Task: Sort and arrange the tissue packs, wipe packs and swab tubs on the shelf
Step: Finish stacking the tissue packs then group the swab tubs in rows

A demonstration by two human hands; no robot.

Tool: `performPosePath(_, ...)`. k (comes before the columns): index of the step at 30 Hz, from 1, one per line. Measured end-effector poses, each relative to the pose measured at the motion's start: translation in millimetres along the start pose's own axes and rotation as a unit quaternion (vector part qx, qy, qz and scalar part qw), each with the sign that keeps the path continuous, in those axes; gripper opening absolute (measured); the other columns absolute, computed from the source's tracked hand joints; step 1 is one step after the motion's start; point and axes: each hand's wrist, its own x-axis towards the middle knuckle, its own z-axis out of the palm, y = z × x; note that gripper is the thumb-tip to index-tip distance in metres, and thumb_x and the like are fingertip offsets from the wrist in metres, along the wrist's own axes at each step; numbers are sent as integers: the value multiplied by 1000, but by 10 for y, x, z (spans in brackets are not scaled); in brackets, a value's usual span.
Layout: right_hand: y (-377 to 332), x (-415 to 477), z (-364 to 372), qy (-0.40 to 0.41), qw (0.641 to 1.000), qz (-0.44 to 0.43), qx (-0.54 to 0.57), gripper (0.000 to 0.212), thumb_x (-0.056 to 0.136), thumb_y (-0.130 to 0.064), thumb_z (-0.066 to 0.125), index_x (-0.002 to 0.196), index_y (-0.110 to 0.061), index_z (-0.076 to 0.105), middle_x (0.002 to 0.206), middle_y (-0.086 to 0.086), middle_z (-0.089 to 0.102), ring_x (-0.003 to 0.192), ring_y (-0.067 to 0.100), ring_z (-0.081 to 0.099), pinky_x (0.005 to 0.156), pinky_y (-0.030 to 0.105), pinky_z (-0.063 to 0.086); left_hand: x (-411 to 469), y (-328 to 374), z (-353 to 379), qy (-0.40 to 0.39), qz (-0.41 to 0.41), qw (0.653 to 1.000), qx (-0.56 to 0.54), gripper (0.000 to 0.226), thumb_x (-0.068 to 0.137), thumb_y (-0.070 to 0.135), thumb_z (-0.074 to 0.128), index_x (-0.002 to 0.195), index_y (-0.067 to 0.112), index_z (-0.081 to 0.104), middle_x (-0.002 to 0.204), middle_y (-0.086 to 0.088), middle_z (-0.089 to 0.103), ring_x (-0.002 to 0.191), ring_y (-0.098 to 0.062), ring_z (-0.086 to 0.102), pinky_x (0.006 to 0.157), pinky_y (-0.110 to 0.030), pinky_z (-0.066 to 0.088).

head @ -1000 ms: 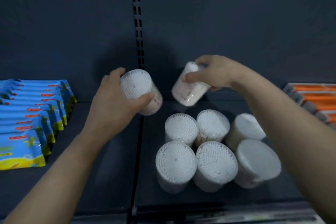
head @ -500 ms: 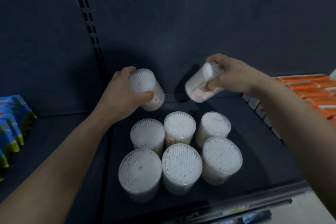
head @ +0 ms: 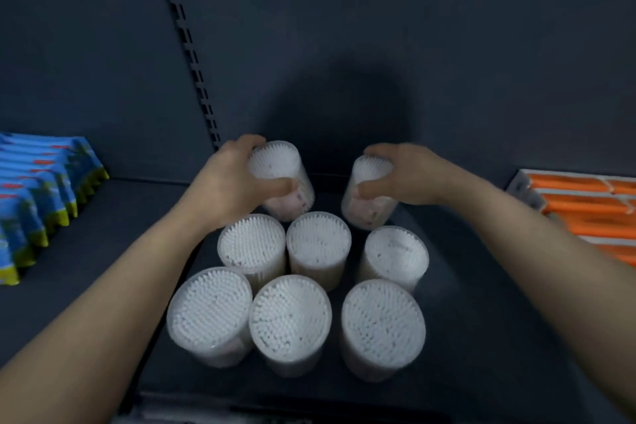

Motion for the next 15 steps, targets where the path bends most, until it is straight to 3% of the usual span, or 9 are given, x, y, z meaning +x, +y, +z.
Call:
performPosePath(4,25,32,51,-31,999,-11,-8,85,75,-56,66,146,-23,31,151,-2,32,138,18,29,106,26,28,-32,-19,15,-21,-16,1000,0,69,65,50,75,124,25,50,117,6,55,99,-8,54,70,-14,38)
performPosePath(8,52,12,22,-25,1000,0,6,86,76,-59,64,146,-20,31,151,-2,33,136,16,34,103,24,30,11,-22,28,-26,-17,999,15,64,71,47,72,126,20,50,114,6,54,94,-7,52,68,-14,37)
performPosePath(15,78,-30,-5,-7,999,31,11,86,78,-57,63,147,-19,29,150,-1,34,135,16,35,97,20,28,178,-60,130,-86,-14,995,49,76,72,54,68,134,17,45,126,-2,54,103,-13,50,80,-25,38)
